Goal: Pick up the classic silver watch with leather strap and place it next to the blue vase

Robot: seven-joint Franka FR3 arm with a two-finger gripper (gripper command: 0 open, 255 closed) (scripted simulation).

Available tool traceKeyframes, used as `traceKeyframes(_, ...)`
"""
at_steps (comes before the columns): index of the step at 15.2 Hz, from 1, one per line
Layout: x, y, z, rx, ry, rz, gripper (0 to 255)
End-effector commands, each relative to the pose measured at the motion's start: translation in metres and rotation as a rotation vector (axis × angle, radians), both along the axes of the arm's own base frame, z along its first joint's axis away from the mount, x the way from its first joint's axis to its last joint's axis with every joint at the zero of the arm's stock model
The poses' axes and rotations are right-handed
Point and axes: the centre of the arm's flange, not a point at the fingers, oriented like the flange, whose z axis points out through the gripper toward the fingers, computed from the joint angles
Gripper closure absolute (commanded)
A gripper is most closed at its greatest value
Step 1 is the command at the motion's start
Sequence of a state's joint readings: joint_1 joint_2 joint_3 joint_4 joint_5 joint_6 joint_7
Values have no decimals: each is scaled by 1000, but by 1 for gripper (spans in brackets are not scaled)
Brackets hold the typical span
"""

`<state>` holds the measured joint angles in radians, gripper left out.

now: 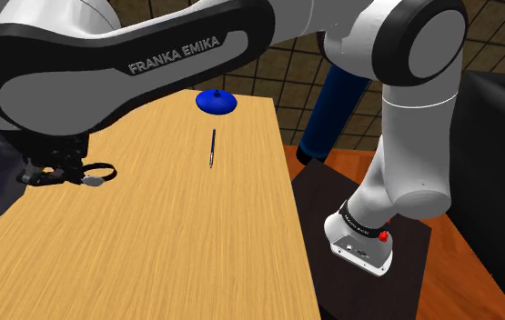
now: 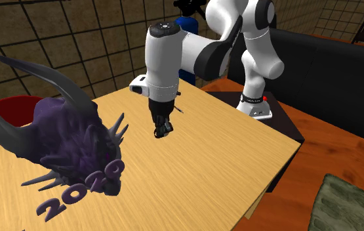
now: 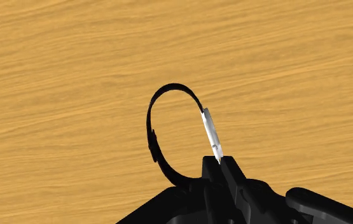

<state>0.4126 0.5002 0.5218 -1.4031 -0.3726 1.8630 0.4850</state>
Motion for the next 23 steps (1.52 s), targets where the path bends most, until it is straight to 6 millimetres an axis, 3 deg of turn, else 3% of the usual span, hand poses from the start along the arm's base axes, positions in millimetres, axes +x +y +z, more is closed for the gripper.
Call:
traceKeyframes(1,0,0,10,0,0,0,255)
traceKeyframes(6,0,0,36,0,0,0,255)
traceKeyframes(23,133,-180,37,0,0,0,255)
